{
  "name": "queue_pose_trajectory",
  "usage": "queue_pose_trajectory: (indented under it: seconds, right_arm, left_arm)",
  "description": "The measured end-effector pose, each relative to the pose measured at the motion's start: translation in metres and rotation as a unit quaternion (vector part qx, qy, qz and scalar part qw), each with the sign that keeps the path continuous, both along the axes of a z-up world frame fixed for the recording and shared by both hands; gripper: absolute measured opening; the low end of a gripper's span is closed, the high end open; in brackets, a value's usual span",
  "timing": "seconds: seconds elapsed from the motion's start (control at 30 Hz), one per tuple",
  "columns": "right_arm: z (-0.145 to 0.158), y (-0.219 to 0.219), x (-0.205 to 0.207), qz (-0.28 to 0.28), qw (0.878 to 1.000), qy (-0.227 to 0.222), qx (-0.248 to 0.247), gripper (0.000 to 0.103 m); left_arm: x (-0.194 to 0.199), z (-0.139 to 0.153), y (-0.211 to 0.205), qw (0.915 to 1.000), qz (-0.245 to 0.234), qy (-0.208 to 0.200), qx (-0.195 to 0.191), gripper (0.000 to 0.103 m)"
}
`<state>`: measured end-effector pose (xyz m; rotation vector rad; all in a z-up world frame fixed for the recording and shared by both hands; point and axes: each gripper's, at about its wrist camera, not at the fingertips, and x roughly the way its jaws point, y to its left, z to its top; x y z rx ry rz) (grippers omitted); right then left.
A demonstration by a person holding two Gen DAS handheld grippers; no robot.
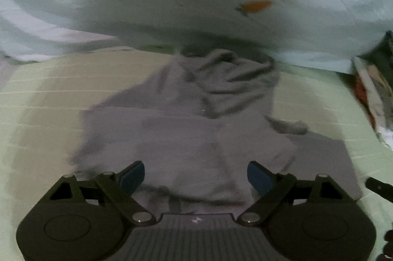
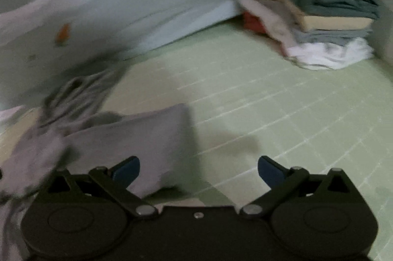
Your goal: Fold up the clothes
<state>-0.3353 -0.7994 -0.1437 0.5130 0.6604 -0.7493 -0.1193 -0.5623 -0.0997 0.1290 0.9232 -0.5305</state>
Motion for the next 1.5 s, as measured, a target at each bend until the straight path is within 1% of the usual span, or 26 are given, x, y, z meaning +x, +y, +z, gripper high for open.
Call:
queue_pose_trajectory:
  seconds: [0.07, 0.13, 0.17, 0.23, 0.27, 0.3, 0.33, 0.37, 0.4, 0.5, 0.6, 0.73, 0.83, 0.93, 1.03, 1.13, 1.27, 1.33, 1.4, 1.47, 1.5]
  right_arm:
    - [-0.004, -0.011, 0.004, -0.015, 1.0, 0.0, 0.005, 0.103]
    - [-0.008, -0.021, 0.009, -0.029, 1.0, 0.001, 0.01, 0.103]
    - [-0.009, -0.026, 0.011, -0.037, 0.999, 0.001, 0.012, 0.103]
    - [-0.01, -0.031, 0.015, -0.043, 0.999, 0.003, 0.007, 0.103]
    - [-0.009, -0.03, 0.018, -0.043, 0.999, 0.006, 0.003, 0.103]
    - [-0.01, -0.028, 0.019, -0.041, 0.999, 0.013, -0.001, 0.103]
    - [-0.012, -0.025, 0.022, -0.038, 0.999, 0.02, -0.005, 0.103]
    - [-0.013, -0.021, 0.024, -0.033, 0.999, 0.028, -0.008, 0.103]
    - [-0.015, -0.017, 0.027, -0.028, 0.999, 0.036, -0.011, 0.103]
    - [-0.016, -0.005, 0.03, -0.024, 0.998, 0.047, -0.023, 0.103]
    - [-0.016, 0.001, 0.033, -0.013, 0.998, 0.052, -0.022, 0.103]
    - [-0.015, 0.008, 0.036, -0.006, 0.998, 0.055, -0.027, 0.103]
    - [-0.015, 0.014, 0.038, 0.001, 0.998, 0.058, -0.03, 0.103]
    - [-0.016, 0.022, 0.041, 0.011, 0.997, 0.065, -0.03, 0.103]
    - [-0.018, 0.03, 0.046, 0.024, 0.997, 0.072, -0.031, 0.103]
    - [-0.018, 0.038, 0.052, 0.04, 0.995, 0.08, -0.034, 0.103]
    - [-0.016, 0.049, 0.062, 0.064, 0.993, 0.092, -0.045, 0.103]
    - [-0.015, 0.054, 0.066, 0.077, 0.991, 0.1, -0.051, 0.103]
    - [-0.014, 0.058, 0.07, 0.086, 0.989, 0.107, -0.055, 0.103]
    - [-0.013, 0.062, 0.073, 0.094, 0.987, 0.114, -0.057, 0.103]
    - [-0.013, 0.063, 0.075, 0.097, 0.987, 0.118, -0.058, 0.103]
  left_arm:
    - [0.008, -0.008, -0.019, 0.9996, -0.022, 0.016, 0.001, 0.088]
    - [0.015, -0.016, -0.036, 0.9988, -0.038, 0.031, 0.006, 0.084]
    - [0.018, -0.021, -0.042, 0.9983, -0.042, 0.038, 0.014, 0.078]
    - [0.023, -0.029, -0.05, 0.9973, -0.051, 0.049, 0.023, 0.061]
    - [0.024, -0.031, -0.052, 0.9969, -0.056, 0.051, 0.022, 0.04]
    - [0.024, -0.033, -0.053, 0.9965, -0.064, 0.05, 0.022, 0.022]
    - [0.024, -0.031, -0.052, 0.9964, -0.07, 0.044, 0.02, 0.019]
    - [0.023, -0.028, -0.05, 0.9964, -0.074, 0.035, 0.018, 0.012]
    - [0.021, -0.024, -0.048, 0.9965, -0.079, 0.028, 0.011, 0.009]
    - [0.021, -0.007, -0.039, 0.9963, -0.085, 0.0, -0.012, 0.008]
    - [0.023, 0.015, -0.025, 0.9964, -0.072, -0.022, -0.039, 0.007]
    - [0.029, 0.048, 0.01, 0.9955, -0.033, -0.054, -0.071, 0.007]
    - [0.033, 0.067, 0.043, 0.9935, 0.002, -0.08, -0.081, 0.007]
    - [0.043, 0.074, 0.08, 0.9904, 0.05, -0.105, -0.075, 0.007]
    - [0.057, 0.068, 0.121, 0.9851, 0.113, -0.115, -0.06, 0.007]
    - [0.072, 0.053, 0.161, 0.9775, 0.175, -0.102, -0.059, 0.007]
    - [0.086, 0.031, 0.202, 0.9659, 0.237, -0.098, -0.033, 0.007]
    - [0.095, 0.017, 0.218, 0.96, 0.266, -0.082, -0.026, 0.008]
    - [0.102, 0.002, 0.228, 0.9536, 0.295, -0.058, -0.014, 0.019]
    - [0.106, -0.012, 0.23, 0.9455, 0.323, -0.04, 0.011, 0.022]
    - [0.106, -0.017, 0.231, 0.942, 0.332, -0.038, 0.026, 0.029]
